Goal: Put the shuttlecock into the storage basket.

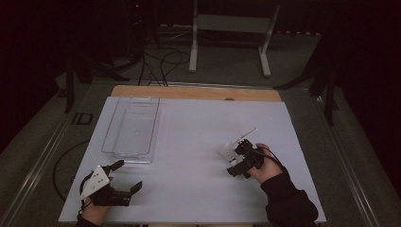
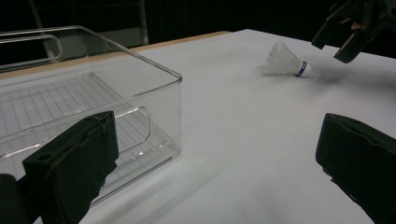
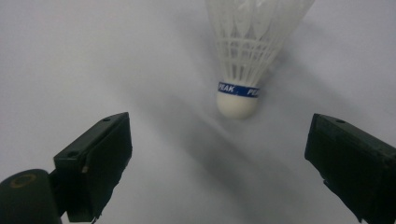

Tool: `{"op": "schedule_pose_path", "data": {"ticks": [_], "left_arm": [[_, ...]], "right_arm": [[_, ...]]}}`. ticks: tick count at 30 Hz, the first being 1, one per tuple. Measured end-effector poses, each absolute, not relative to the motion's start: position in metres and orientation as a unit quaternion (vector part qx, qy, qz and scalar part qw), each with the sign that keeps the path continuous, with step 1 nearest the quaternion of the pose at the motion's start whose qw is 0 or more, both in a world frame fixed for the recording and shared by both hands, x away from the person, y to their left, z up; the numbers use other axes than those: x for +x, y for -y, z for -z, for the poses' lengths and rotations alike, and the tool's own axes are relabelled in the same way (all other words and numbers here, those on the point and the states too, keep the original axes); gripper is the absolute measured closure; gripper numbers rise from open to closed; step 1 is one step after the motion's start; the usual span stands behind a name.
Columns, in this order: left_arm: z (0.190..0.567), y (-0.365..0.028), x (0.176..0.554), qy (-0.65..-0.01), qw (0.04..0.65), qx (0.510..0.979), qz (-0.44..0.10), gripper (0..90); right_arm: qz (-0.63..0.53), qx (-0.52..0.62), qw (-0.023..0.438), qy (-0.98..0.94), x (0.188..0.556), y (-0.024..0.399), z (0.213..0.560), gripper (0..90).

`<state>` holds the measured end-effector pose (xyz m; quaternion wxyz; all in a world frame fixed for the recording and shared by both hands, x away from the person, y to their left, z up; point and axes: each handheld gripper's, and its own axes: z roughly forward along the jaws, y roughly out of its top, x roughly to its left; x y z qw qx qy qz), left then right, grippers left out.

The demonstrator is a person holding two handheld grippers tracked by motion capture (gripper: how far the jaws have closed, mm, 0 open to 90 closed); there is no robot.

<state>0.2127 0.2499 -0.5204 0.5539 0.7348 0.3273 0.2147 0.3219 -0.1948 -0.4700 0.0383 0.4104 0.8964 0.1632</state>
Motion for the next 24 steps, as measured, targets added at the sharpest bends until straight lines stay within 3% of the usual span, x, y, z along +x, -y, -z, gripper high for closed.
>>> {"op": "schedule_pose_path", "data": {"ticks": [24], "left_arm": [[0.520, -0.251, 0.213, -0.330, 0.556, 0.732, -0.213, 0.1]], "right_arm": [[-0.087, 0.461, -0.012, -0.883, 0.341, 0.190, 0.490, 8.2]]}}
